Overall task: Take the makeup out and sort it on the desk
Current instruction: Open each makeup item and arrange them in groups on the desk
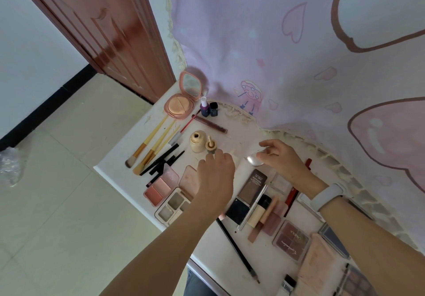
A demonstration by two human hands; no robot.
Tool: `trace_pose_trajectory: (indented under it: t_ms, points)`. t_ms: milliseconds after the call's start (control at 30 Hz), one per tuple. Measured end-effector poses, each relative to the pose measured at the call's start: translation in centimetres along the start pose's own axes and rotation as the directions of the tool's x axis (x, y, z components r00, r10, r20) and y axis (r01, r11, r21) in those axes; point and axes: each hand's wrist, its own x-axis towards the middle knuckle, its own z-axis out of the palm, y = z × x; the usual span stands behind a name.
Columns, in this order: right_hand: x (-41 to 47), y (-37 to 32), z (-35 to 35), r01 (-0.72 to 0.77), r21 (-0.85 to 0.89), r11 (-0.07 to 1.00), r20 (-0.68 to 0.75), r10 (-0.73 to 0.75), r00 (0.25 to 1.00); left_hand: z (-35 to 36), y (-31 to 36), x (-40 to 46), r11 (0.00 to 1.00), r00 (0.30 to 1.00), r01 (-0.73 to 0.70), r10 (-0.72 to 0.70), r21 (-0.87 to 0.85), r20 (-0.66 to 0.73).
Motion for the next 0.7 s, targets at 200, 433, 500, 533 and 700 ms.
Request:
trace_pose_trajectory:
  t_ms: [200,433,500,533,700]
  points:
    - [0.8,-0.8,0.3,0.027,-0.241,0.97,0.222,0.028,0.975,0.0,-0.6,0.0,0.999,0.999,0.034,-0.036,-0.039,-0.037]
    - [1.4,-0.6,1.9,0.078,-0.387,0.919,0.27,0.032,0.962,0.2,-1.0,-0.2,0.998,0.998,0.017,-0.02,-0.06,-0.065]
    - [1.0,-0.4,2.3,0.109,-0.45,0.886,0.236,0.0,0.972,0.3,-1.0,-0.2,0.998,0.997,0.018,-0.023,-0.064,-0.073]
    - [0.8,-0.4,2.5,0.123,-0.473,0.873,0.218,-0.019,0.976,0.4,-1.0,-0.3,0.998,0.997,0.017,-0.022,-0.066,-0.073]
    - [-1.2,-0.2,1.9,0.269,-0.574,0.774,0.165,-0.213,0.963,0.2,-1.2,-1.0,0.992,0.993,-0.011,-0.004,-0.125,-0.12]
